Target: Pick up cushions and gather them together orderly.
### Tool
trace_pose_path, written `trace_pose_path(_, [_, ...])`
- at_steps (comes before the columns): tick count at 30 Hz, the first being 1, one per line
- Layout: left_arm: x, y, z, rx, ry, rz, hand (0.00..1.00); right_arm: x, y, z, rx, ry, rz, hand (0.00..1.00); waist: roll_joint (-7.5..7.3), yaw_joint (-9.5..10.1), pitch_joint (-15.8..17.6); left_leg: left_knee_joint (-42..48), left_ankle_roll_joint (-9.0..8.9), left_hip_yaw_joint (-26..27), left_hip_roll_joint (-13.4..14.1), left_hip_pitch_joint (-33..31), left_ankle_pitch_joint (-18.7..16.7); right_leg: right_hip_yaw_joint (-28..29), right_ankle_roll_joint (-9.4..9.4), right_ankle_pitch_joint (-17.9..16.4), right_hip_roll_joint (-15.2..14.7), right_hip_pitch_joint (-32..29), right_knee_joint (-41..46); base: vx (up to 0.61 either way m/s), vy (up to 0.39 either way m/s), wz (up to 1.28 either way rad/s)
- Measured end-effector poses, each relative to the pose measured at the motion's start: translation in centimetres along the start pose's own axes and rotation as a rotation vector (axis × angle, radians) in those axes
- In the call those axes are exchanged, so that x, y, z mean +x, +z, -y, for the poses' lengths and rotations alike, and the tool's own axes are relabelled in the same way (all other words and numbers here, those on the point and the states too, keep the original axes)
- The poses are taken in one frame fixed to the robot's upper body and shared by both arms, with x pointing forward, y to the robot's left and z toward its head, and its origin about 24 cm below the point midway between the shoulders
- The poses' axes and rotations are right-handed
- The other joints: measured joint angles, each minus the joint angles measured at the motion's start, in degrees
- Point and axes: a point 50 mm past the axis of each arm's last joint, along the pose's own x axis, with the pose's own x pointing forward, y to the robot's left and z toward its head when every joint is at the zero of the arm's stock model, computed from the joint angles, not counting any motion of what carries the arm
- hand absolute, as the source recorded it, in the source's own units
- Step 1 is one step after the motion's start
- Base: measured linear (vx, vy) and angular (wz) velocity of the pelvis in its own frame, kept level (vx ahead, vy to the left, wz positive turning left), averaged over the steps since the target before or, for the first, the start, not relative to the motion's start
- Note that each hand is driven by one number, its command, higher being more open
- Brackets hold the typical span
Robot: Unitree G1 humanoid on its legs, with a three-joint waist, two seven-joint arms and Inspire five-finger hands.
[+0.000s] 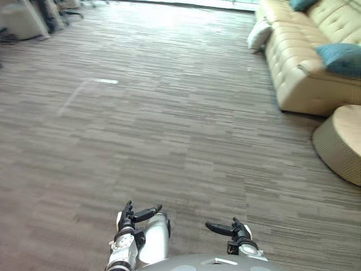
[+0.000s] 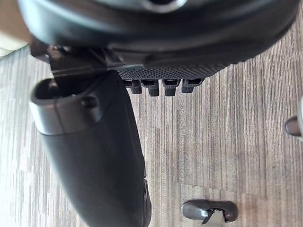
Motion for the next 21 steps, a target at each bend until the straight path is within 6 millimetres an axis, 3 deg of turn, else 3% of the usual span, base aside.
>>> trace_pose_path(2, [0.0, -0.6, 0.0, 0.008, 0.011, -0.040, 1.00, 0.1, 0.3, 0.4, 0.000, -0.010, 0.017, 1.00, 0.33, -0.65, 0.33, -0.70, 0.69, 0.00, -0.81, 5.11, -2.58, -3.26, 0.72, 0.79, -0.89, -4.77, 10.45, 0.58, 0.199, -0.11])
trace_pose_path(3, [-0.1, -1.2, 0.1, 0.018, 0.014, -0.066, 1.00, 0.2, 0.9, 0.9, -0.009, -0.022, 0.049, 1.00, 1.48, -1.14, 0.86, -4.35, 1.35, 0.11, -0.81, 12.77, -4.13, -10.40, -1.89, -0.69, -2.51, -9.35, 14.51, 0.68, 0.200, -0.09])
trace_pose_path(4, [-0.2, -1.4, 0.1, 0.023, 0.013, -0.070, 1.00, 0.1, 1.0, 1.0, -0.008, -0.023, 0.056, 1.00, 1.75, -1.27, 0.93, -6.33, 1.36, 0.11, -0.70, 15.15, -4.25, -12.77, -2.83, -1.22, -3.06, -11.04, 14.37, 0.66, 0.107, -0.03])
trace_pose_path(6, [-0.3, -1.9, 0.4, 0.034, 0.004, -0.090, 1.00, 0.2, 2.1, 1.1, -0.017, -0.028, 0.101, 1.00, 2.89, -1.77, 1.62, -13.75, 0.98, 0.23, 0.43, 22.98, -4.29, -20.73, -6.52, -3.46, -3.61, -17.78, 8.22, 0.72, 0.015, 0.01])
trace_pose_path(9, [-0.5, -2.5, 0.3, 0.068, -0.009, -0.118, 1.00, 0.4, 2.6, 1.5, -0.016, -0.037, 0.118, 1.00, 3.07, -3.22, 1.80, -20.83, 0.76, 0.27, 1.04, 30.78, -4.17, -25.22, -7.18, -2.54, -1.96, -21.58, -12.80, 0.55, -0.103, 0.18])
trace_pose_path(10, [-0.5, -2.7, 0.6, 0.108, -0.029, -0.120, 1.00, 0.5, 2.8, 2.2, 0.007, -0.058, 0.114, 1.00, 3.24, -4.36, 1.90, -24.52, -0.04, -0.53, 1.11, 34.91, -4.77, -24.84, -8.49, 3.84, -1.30, -23.48, -23.63, 0.61, -0.168, 0.42])
trace_pose_path(11, [-0.6, -2.8, 0.7, 0.112, -0.033, -0.122, 1.00, 0.5, 2.7, 2.5, 0.004, -0.064, 0.107, 1.00, 3.47, -4.65, 1.89, -25.18, -0.16, -1.09, 1.26, 35.77, -4.90, -24.86, -8.96, 6.07, -1.13, -23.39, -23.70, 0.68, -0.245, 0.54])
trace_pose_path(12, [-0.7, -3.1, 1.1, 0.122, -0.047, -0.130, 1.00, 0.5, 2.2, 3.0, 0.015, -0.072, 0.085, 1.00, 4.08, -4.84, 1.37, -25.84, -0.15, -2.75, 1.84, 37.19, -4.85, -25.06, -13.46, 7.68, -0.09, -22.83, -22.11, 0.55, -0.215, 0.24])
trace_pose_path(14, [-0.8, -3.3, 1.5, 0.114, -0.059, -0.138, 1.00, 0.6, 2.6, 3.4, 0.015, -0.085, 0.092, 1.00, 5.87, -4.86, 1.20, -19.88, -1.98, -5.21, 3.78, 35.51, -3.80, -26.03, -14.93, 1.87, 0.71, -23.37, -17.24, 0.75, -0.314, 0.10])
trace_pose_path(15, [-0.8, -3.4, 1.5, 0.113, -0.060, -0.139, 1.00, 0.6, 2.7, 3.6, 0.015, -0.088, 0.095, 1.00, 6.29, -4.98, 1.02, -16.61, -2.43, -6.01, 4.30, 34.28, -3.52, -26.27, -15.20, 0.77, 1.12, -23.06, -16.84, 0.77, -0.327, 0.03])
trace_pose_path(16, [-1.0, -3.6, 1.9, 0.094, -0.066, -0.146, 1.00, 0.7, 2.7, 4.1, 0.010, -0.097, 0.092, 1.00, 8.31, -4.83, 1.11, 0.43, -6.57, -10.09, 6.51, 27.17, 0.98, -26.82, -16.09, -1.47, 3.77, -19.27, -18.96, 0.61, -0.247, -0.10])
trace_pose_path(17, [-1.0, -3.5, 2.0, 0.068, -0.066, -0.145, 1.00, 0.7, 2.6, 4.4, 0.004, -0.103, 0.080, 1.00, 9.35, -4.56, 1.29, 13.56, -8.88, -12.05, 7.76, 22.00, 2.03, -26.62, -16.38, -1.70, 6.28, -15.15, -22.47, 0.61, -0.230, -0.16])
trace_pose_path(18, [-1.0, -3.5, 2.0, 0.059, -0.064, -0.142, 1.00, 0.7, 2.5, 4.4, 0.004, -0.103, 0.077, 1.00, 9.51, -4.54, 1.35, 16.25, -8.92, -12.09, 8.16, 20.87, 1.95, -26.45, -16.39, -1.70, 6.79, -13.96, -23.48, 0.49, -0.157, -0.27])
trace_pose_path(19, [-0.9, -3.0, 1.8, 0.054, -0.057, -0.124, 1.00, 0.7, 2.2, 4.1, 0.001, -0.100, 0.065, 1.00, 9.12, -4.36, 1.74, 23.89, -8.91, -11.06, 9.14, 17.23, 1.50, -25.68, -16.41, -1.69, 8.20, -8.71, -26.95, 0.58, -0.149, -0.36])
trace_pose_path(21, [-0.8, -2.6, 1.4, 0.055, -0.051, -0.096, 1.00, 0.6, 1.7, 3.5, -0.015, -0.080, 0.048, 1.00, 7.25, -3.74, 1.58, 26.66, -7.81, -7.42, 9.02, 11.32, -0.21, -23.17, -16.70, -1.86, 9.05, -1.63, -32.87, 0.50, -0.077, -0.55])
